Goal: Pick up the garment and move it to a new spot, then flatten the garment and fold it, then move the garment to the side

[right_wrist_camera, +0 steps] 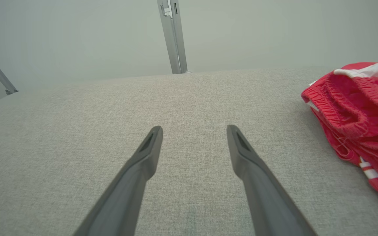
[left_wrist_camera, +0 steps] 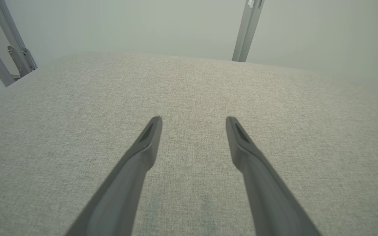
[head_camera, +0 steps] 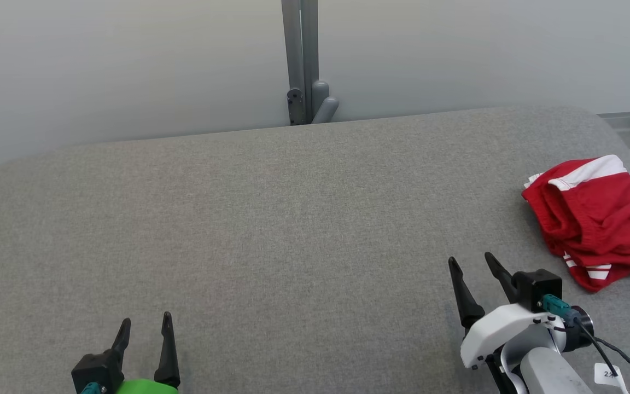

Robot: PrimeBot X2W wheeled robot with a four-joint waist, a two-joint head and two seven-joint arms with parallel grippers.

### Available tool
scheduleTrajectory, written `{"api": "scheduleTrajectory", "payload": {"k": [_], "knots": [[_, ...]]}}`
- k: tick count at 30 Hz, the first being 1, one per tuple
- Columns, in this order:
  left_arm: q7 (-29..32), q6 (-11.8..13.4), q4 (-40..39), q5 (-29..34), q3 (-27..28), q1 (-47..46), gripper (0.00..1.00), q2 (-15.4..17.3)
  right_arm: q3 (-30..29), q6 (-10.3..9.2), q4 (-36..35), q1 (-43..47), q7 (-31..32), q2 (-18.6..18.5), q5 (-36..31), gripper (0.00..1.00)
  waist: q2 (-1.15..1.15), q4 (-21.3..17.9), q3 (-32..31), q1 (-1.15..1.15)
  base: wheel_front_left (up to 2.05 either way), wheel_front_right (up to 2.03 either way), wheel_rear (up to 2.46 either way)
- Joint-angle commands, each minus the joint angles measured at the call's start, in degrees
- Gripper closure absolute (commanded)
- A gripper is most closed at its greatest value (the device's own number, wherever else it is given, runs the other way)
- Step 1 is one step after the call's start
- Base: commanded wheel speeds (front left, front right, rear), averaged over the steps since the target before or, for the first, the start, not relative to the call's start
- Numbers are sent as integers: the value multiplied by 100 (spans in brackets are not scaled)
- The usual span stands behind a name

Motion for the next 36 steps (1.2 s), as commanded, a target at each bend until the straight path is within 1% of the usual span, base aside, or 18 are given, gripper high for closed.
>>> {"api": "scheduleTrajectory", "payload": {"k": [1, 7, 18, 28, 36], "knots": [[5, 44, -6, -39, 16, 68, 0, 24, -11, -8, -32, 95, -14, -17, -4, 0, 0, 1, -17, 0, 0, 0, 0], [4, 34, -39, -73, 71, 120, 0, 24, 39, -8, -104, 222, -14, -15, -139, 0, 0, -18, -54, 0, 0, 0, 0], [4, 14, -28, -111, 48, 167, 0, 25, -41, -8, -295, 296, -14, -16, -353, 0, 0, -50, -57, 0, 0, 0, 0], [4, 59, -56, -94, 50, 169, 0, 24, -17, -8, -527, 332, -14, -15, -245, 0, 0, -47, -63, 0, 0, 0, 0], [0, 34, -62, -105, 51, 99, 0, 0, -23, 0, -512, 272, 0, 0, -264, 0, 0, -49, -29, 0, 0, 0, 0]]}}
